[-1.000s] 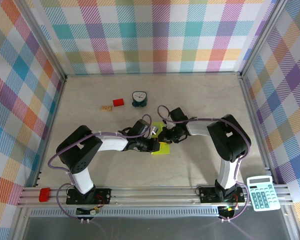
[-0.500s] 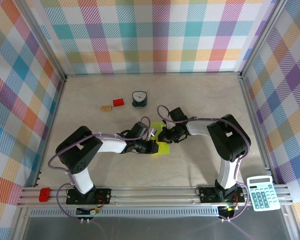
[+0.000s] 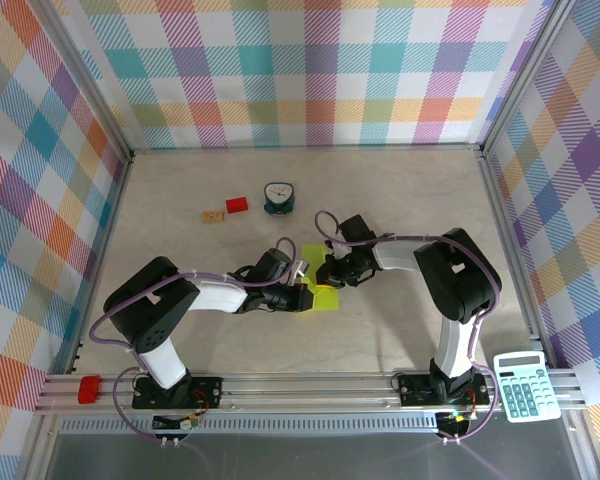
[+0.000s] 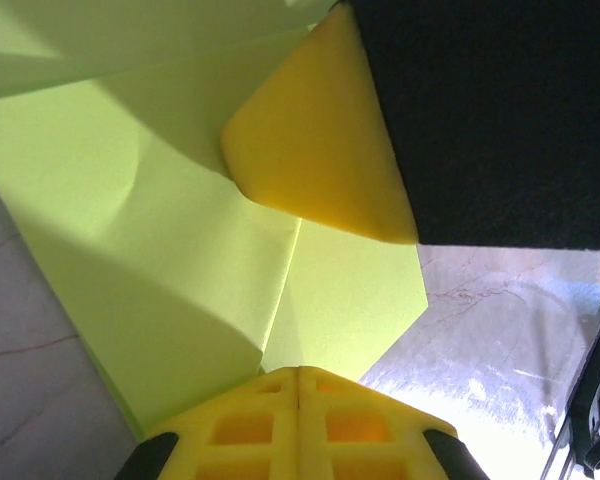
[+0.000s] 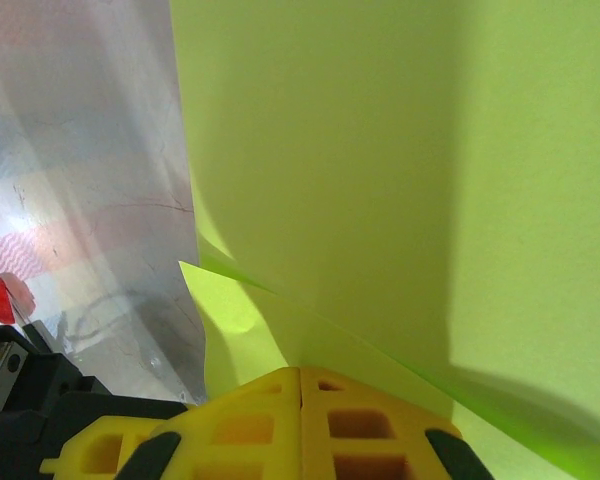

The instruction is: Fold a paper plane with a square sheet of paper (fold left side to right side)

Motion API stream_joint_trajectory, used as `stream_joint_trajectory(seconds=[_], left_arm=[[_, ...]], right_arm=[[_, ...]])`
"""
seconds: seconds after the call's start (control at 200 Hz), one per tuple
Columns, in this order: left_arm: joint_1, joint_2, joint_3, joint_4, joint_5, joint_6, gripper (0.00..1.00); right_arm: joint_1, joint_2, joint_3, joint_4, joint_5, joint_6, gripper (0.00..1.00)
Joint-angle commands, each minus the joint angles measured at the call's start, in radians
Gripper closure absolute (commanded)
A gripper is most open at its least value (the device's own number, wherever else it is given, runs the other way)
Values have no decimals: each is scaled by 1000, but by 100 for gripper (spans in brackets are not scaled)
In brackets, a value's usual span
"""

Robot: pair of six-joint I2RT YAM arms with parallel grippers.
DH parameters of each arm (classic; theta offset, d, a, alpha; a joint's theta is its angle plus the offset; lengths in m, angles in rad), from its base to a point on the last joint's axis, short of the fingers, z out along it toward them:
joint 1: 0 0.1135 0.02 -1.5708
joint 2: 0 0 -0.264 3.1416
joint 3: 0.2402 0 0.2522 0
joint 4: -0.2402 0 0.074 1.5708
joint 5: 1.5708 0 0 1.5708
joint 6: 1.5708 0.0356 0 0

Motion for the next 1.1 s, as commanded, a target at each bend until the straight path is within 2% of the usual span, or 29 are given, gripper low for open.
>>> stream_joint_trajectory(seconds=[0.0, 0.515, 0.845, 1.095], left_arm=[[3, -17, -48, -81, 0, -8, 100], [24, -143, -35, -104, -7, -5, 100], [33, -51, 50, -127, -10, 29, 100], [33, -35, 23, -138, -35, 33, 100]], right_arm=[[-17, 54, -18, -108, 105, -29, 100], [-17, 25, -8, -103, 82, -27, 100], [-14, 26, -20, -81, 61, -17, 100], [-14, 23, -14, -76, 53, -16, 100]])
